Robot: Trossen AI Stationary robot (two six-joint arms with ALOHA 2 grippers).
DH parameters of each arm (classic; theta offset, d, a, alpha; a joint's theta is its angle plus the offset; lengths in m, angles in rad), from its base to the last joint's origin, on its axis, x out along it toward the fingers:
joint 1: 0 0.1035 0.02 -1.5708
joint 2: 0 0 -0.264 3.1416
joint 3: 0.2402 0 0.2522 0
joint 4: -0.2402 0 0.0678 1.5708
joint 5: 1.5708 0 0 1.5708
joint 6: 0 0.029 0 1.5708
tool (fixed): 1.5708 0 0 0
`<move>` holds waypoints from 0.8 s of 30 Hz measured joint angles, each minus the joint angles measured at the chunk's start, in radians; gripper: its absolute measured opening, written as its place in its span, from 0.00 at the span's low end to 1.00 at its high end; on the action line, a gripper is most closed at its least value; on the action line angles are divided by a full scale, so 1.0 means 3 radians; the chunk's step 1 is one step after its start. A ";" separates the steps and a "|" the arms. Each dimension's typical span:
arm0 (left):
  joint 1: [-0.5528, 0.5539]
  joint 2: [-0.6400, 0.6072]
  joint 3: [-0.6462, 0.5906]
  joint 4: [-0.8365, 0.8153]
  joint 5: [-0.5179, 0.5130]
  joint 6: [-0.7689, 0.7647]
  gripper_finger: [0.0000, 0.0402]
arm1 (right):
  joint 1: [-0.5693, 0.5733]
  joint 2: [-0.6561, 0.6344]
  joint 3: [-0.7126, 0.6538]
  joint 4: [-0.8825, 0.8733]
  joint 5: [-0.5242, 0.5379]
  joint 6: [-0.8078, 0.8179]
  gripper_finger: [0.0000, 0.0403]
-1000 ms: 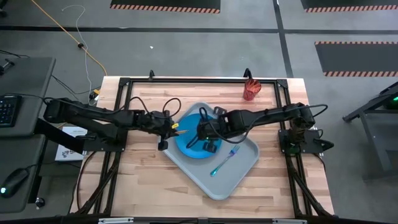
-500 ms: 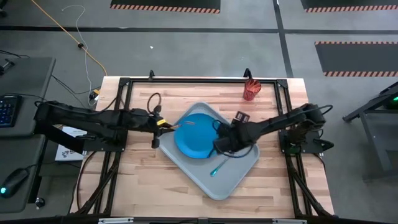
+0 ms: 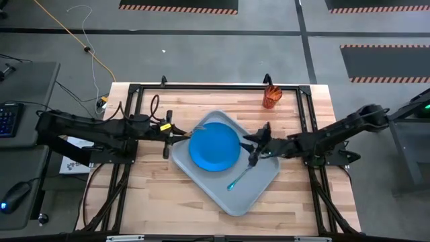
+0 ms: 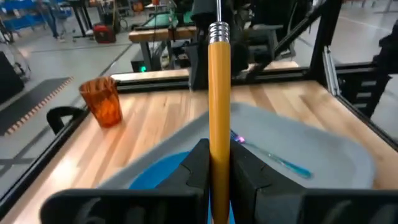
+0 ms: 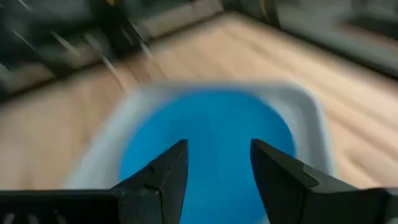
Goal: Pick and place plate/cup/fork/spoon on tray
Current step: Put the yellow spoon on the right side of the gray serving tray
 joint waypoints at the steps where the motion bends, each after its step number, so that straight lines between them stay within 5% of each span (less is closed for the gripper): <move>1: 0.0000 0.0035 0.0000 0.0095 0.0000 -0.0001 0.05 | 0.0001 -0.0002 -0.0136 0.0444 -0.0005 -0.0163 0.41; 5: 0.0003 0.0216 0.0000 0.0472 0.0000 -0.0064 0.05 | -0.0015 0.0110 -0.0473 0.1807 -0.0013 -0.0724 0.41; 8: 0.0035 0.0394 0.0001 0.0824 0.0006 -0.0134 0.05 | -0.0082 0.0239 -0.0479 0.2224 -0.0174 -0.0976 0.41; 16: 0.0238 0.0895 0.0001 0.1466 0.0005 -0.0437 0.05 | -0.0391 0.0857 0.0152 0.2316 -0.0612 -0.1450 0.41; 24: 0.0382 0.1063 -0.0011 0.1621 0.0086 -0.0563 0.05 | -0.0639 0.1390 0.0814 0.2178 -0.0627 -0.1893 0.41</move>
